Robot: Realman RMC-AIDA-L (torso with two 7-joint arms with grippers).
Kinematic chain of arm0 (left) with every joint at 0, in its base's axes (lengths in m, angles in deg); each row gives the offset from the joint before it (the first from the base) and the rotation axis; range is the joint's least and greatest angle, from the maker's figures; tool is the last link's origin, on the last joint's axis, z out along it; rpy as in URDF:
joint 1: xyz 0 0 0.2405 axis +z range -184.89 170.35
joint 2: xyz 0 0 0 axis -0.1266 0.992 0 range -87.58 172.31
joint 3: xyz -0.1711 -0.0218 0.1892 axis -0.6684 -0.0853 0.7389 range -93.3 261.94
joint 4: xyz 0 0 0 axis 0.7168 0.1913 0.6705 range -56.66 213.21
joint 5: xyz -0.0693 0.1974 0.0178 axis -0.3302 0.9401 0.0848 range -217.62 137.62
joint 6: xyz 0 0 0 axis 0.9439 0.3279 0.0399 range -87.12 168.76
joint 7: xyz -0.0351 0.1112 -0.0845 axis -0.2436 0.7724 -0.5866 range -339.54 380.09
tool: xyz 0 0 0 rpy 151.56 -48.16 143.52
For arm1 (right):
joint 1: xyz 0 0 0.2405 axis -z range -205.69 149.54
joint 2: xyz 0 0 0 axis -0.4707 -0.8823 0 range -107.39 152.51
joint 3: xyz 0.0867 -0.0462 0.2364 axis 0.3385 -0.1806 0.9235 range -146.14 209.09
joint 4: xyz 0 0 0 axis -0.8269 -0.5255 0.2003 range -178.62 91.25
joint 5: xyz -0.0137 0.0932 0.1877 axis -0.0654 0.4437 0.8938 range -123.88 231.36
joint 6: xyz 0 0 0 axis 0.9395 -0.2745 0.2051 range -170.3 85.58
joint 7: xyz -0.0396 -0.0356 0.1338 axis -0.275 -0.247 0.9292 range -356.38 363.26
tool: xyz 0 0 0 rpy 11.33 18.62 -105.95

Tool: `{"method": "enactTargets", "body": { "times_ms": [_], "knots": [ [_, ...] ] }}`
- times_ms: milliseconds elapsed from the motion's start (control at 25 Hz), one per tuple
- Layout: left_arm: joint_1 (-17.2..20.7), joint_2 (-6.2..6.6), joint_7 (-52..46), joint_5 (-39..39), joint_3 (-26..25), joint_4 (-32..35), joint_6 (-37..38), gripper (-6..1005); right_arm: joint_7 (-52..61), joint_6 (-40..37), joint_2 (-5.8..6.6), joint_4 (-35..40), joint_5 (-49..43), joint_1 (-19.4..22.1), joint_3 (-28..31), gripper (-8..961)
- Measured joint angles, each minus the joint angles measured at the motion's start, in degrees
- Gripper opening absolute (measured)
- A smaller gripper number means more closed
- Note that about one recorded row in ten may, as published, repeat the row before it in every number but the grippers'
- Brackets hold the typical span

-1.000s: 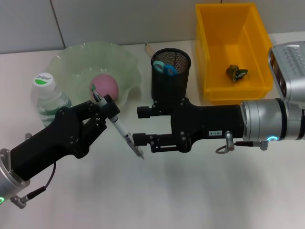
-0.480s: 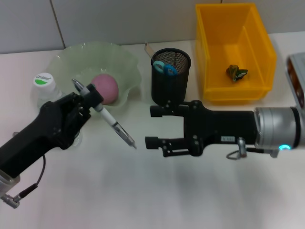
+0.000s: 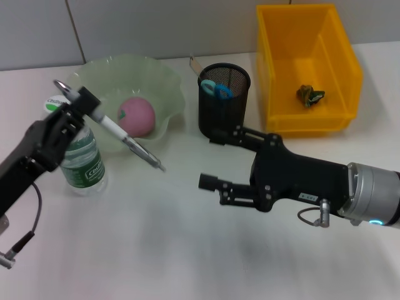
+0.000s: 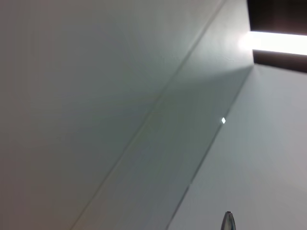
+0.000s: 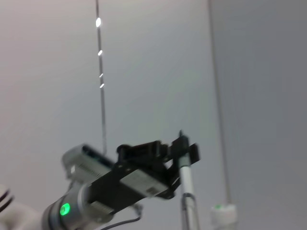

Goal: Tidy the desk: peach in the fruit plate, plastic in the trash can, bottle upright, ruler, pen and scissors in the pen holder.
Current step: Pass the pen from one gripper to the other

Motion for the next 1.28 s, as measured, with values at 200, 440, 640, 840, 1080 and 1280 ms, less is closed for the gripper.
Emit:
{"method": "enactTargets", "body": {
  "times_ms": [200, 440, 640, 840, 1080, 1280],
  "knots": [
    [-0.02, -0.02, -4.30, -3.37, -0.14, -2.15, 0.09, 141, -8.98, -1.50, -0.28, -7.51, 4.09, -2.37, -0.06, 787],
    [-0.38, -0.17, -6.91, -4.15, -2.49, -5.71, 0.09, 140, -16.05, -3.23, -0.37, -13.63, 4.56, -5.70, 0.49, 786],
    [-0.42, -0.26, -7.95, -4.24, -4.00, -7.95, 0.17, 140, -20.37, -4.21, -0.39, -15.64, 7.01, -6.19, 0.39, 785],
    [-1.32, -0.34, -9.31, -4.28, -5.58, -10.44, 0.30, 141, -23.09, -4.36, -0.39, -15.90, 7.09, -7.06, -0.07, 785],
    [-2.33, -0.36, -9.41, -4.18, -8.86, -14.18, 0.33, 141, -24.93, -4.19, -0.39, -16.77, 6.82, -8.48, -0.12, 784],
    [-2.81, -0.36, -9.32, -4.02, -10.75, -16.74, -0.10, 141, -30.03, -3.78, -0.39, -22.30, 7.00, -12.08, 1.80, 785]
  ]
}}
